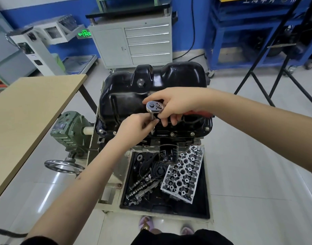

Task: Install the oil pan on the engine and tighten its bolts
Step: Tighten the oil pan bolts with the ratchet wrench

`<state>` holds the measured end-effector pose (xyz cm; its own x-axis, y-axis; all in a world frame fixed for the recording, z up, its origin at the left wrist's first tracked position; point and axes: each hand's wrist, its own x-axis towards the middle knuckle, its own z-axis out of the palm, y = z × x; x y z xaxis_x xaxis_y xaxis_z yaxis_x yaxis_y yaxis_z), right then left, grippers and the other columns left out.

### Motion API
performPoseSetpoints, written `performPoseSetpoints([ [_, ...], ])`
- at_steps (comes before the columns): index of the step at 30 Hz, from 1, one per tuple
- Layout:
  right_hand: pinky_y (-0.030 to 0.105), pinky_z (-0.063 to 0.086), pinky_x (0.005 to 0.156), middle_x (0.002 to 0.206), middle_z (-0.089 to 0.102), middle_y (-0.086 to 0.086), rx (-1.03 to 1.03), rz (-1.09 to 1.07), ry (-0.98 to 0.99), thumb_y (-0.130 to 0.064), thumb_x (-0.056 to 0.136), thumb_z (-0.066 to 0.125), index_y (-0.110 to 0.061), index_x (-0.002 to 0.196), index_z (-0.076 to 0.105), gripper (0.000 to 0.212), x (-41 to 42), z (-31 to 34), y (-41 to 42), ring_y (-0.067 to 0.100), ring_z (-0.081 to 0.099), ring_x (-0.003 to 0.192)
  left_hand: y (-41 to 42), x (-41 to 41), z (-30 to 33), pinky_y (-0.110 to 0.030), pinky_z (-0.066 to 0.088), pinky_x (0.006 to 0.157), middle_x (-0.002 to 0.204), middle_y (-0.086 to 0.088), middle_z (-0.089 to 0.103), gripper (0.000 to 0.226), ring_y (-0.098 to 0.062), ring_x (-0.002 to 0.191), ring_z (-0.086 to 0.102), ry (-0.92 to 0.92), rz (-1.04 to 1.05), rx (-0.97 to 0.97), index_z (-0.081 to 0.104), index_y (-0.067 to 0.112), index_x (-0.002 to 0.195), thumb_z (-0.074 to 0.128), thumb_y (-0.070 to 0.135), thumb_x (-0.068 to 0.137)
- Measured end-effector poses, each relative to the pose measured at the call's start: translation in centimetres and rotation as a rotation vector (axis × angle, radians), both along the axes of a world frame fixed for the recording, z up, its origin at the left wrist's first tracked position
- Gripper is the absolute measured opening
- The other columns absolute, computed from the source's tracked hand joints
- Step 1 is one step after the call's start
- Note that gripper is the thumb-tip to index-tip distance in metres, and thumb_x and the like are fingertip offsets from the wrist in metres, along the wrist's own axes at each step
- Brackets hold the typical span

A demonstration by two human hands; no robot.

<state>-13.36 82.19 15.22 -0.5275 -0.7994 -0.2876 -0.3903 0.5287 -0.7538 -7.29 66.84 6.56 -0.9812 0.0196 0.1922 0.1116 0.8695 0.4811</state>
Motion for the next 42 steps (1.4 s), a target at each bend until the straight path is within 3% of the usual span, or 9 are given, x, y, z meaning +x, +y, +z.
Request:
performPoseSetpoints([
  [5,0.012,0.032,0.035,0.051,0.056,0.003,-0.556,-0.487,-0.747,0.007,0.090,0.043,-0.010,0.111,0.050,0.027,5.2,-2.8,-0.5,0.001,0.038,0.031,-0.3,-0.1,-0.1,-0.023,0.023,0.044,0.046,0.013,0.038,0.044,-0.007,0.046,0.036,-0.051,0.010,-0.064,0.030,0.034,0.049,0.055,0.016,0.080],
  [8,0.014,0.034,0.037,0.052,0.057,0.001,-0.668,-0.571,-0.810,0.005,0.091,0.043,-0.010,0.114,0.050,0.028,6.8,-3.7,-1.8,0.003,0.040,0.034,-0.6,0.0,-0.2,-0.024,0.022,0.044,0.047,0.010,0.039,0.034,-0.011,0.048,0.037,-0.140,0.041,-0.135,0.029,0.029,0.048,0.044,0.015,0.076],
  [11,0.015,0.032,0.035,0.062,0.055,0.006,-0.465,-0.384,-0.596,0.006,0.089,0.044,-0.008,0.098,0.050,0.018,4.8,-2.4,-1.4,0.004,0.039,0.034,-0.8,-0.1,-0.3,-0.025,0.027,0.045,0.049,0.011,0.043,0.032,-0.009,0.049,0.040,-0.100,0.087,-0.048,0.037,0.025,0.052,0.048,0.021,0.082],
  [16,0.017,0.042,0.042,0.055,0.056,-0.009,0.001,0.084,0.278,-0.026,0.086,0.062,-0.019,0.106,0.058,0.022,0.7,0.5,-0.3,0.004,0.048,0.035,-0.3,0.1,0.0,-0.031,0.039,0.052,0.054,0.008,0.053,0.026,-0.017,0.055,0.051,-0.052,0.028,0.051,0.056,0.024,0.064,0.055,0.029,0.090],
  [21,0.020,0.026,0.048,0.064,0.038,-0.013,0.147,0.196,0.856,-0.035,0.086,0.056,-0.018,0.087,0.051,0.018,0.6,1.0,-1.3,0.007,0.038,0.058,-0.6,0.0,0.0,-0.032,0.044,0.063,0.063,0.008,0.056,0.028,-0.017,0.064,0.055,-0.080,0.035,0.045,0.067,0.008,0.088,0.054,0.032,0.091],
  [24,0.027,0.024,0.049,0.069,0.039,-0.008,0.170,0.077,0.917,-0.036,0.086,0.055,-0.019,0.076,0.045,0.022,1.3,0.5,-1.7,0.015,0.036,0.063,-0.8,0.2,0.2,-0.032,0.043,0.060,0.055,0.013,0.054,0.025,-0.012,0.058,0.053,-0.098,0.025,0.094,0.064,0.014,0.074,0.056,0.032,0.089],
  [27,0.025,0.022,0.047,0.063,0.037,-0.003,0.200,-0.066,0.878,-0.035,0.087,0.051,-0.015,0.060,0.037,0.036,2.1,-0.3,-2.4,0.013,0.033,0.053,-0.8,0.2,0.4,-0.028,0.026,0.048,0.039,0.007,0.038,0.044,-0.010,0.042,0.033,-0.059,0.036,0.084,0.037,0.023,0.049,0.057,0.026,0.088],
  [37,0.025,0.024,0.047,0.072,0.047,-0.004,0.259,0.284,1.026,-0.028,0.084,0.051,-0.016,0.086,0.058,0.014,0.5,1.8,-2.8,0.020,0.045,0.076,-0.5,0.1,0.5,-0.029,0.025,0.051,0.049,0.009,0.037,0.036,-0.013,0.049,0.037,-0.053,0.007,-0.054,0.051,0.010,0.063,0.049,0.029,0.094],
  [42,0.024,0.020,0.045,0.077,0.042,0.000,0.266,0.184,1.137,-0.033,0.089,0.047,-0.014,0.084,0.052,0.020,0.9,0.9,-2.6,0.025,0.046,0.073,-0.5,0.0,0.3,-0.028,0.025,0.051,0.045,0.008,0.036,0.038,-0.009,0.043,0.033,-0.016,-0.004,-0.001,0.042,0.018,0.057,0.049,0.025,0.094],
])
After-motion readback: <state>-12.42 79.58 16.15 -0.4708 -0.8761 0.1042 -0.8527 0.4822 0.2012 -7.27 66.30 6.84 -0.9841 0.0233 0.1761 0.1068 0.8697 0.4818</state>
